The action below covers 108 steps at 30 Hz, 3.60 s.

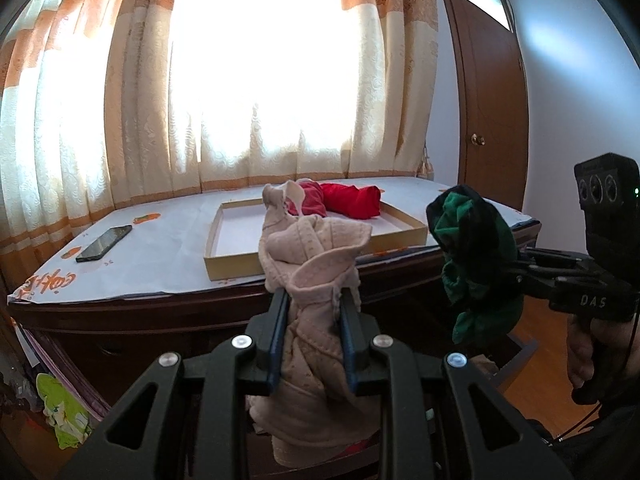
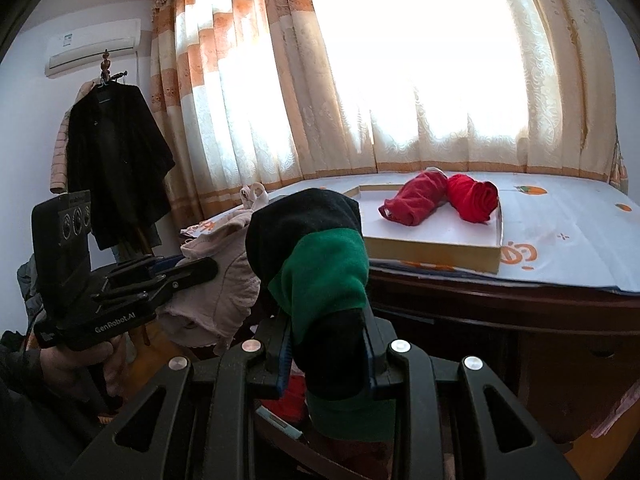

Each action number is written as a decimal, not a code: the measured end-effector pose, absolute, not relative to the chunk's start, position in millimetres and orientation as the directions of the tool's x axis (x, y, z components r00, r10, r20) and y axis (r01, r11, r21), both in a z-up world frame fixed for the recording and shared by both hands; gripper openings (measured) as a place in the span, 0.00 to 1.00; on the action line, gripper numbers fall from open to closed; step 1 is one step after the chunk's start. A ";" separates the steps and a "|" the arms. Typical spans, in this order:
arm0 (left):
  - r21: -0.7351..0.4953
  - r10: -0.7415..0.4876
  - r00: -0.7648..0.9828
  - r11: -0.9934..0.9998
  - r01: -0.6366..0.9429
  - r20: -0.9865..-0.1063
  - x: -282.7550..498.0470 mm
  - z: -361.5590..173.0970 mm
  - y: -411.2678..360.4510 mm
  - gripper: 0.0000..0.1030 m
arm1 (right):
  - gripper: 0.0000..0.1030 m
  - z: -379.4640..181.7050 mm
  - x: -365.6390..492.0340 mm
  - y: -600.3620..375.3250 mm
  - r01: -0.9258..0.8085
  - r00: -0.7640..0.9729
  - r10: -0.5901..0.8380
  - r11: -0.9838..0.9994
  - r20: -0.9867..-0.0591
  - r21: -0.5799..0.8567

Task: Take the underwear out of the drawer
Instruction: 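Lift the pink bra and green sock out of the drawer toward the tray, then lower the pink bra and green sock into the tray and open both tools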

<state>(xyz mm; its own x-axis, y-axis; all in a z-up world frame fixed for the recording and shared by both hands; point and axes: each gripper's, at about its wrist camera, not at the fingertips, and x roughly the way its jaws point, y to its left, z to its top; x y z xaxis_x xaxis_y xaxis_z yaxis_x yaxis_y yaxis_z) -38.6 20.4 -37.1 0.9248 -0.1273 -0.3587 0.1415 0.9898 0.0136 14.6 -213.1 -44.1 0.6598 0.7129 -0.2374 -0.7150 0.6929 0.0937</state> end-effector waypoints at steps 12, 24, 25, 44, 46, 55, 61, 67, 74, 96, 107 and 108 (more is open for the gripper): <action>0.018 -0.109 0.938 0.992 0.121 -0.330 -31.8 -25.3 30.2 0.21 | 0.28 -23.6 17.2 -197.1 -0.738 0.645 0.734 0.670 -0.211 0.078; 0.026 -0.092 0.945 0.994 0.106 -0.315 -18.1 -12.1 41.4 0.21 | 0.28 -9.2 30.6 -188.7 -0.746 0.634 0.745 0.660 -0.206 0.090; 0.024 -0.093 0.944 0.994 0.106 -0.316 -15.9 -11.4 42.5 0.21 | 0.28 -7.4 31.9 -187.7 -0.747 0.633 0.746 0.659 -0.206 0.089; 0.055 -0.085 0.944 0.993 0.107 -0.320 19.6 7.6 50.8 0.21 | 0.28 32.0 73.0 -157.5 -0.772 0.590 0.779 0.621 -0.212 0.134; 0.068 -0.079 0.946 0.992 0.106 -0.316 25.5 10.9 51.2 0.21 | 0.28 37.6 79.9 -153.4 -0.772 0.587 0.781 0.620 -0.214 0.140; 0.067 -0.070 0.944 0.993 0.096 -0.324 53.8 17.0 59.4 0.21 | 0.28 53.5 103.7 -134.4 -0.769 0.586 0.778 0.622 -0.228 0.147; 0.063 -0.067 0.941 0.994 0.093 -0.332 72.3 21.1 64.1 0.21 | 0.29 57.3 125.9 -125.7 -0.755 0.588 0.771 0.631 -0.242 0.176; 0.063 -0.057 0.931 0.994 0.086 -0.361 97.6 21.9 70.3 0.21 | 0.29 63.6 149.4 -118.6 -0.739 0.587 0.768 0.638 -0.257 0.216; 0.033 -0.067 0.908 0.996 0.089 -0.414 133.5 20.8 79.7 0.21 | 0.29 70.4 180.6 -107.2 -0.721 0.578 0.764 0.643 -0.287 0.257; -0.038 -0.082 0.800 0.997 0.073 -0.595 256.3 11.5 99.4 0.21 | 0.29 58.7 310.0 -63.5 -0.593 0.554 0.705 0.707 -0.442 0.386; -0.057 -0.091 0.762 0.996 0.070 -0.641 282.6 -2.7 102.2 0.21 | 0.29 44.4 347.3 -48.2 -0.535 0.547 0.669 0.742 -0.504 0.404; -0.063 -0.093 0.758 0.996 0.069 -0.646 285.7 -4.0 102.6 0.21 | 0.29 42.9 350.1 -46.5 -0.533 0.545 0.667 0.743 -0.509 0.404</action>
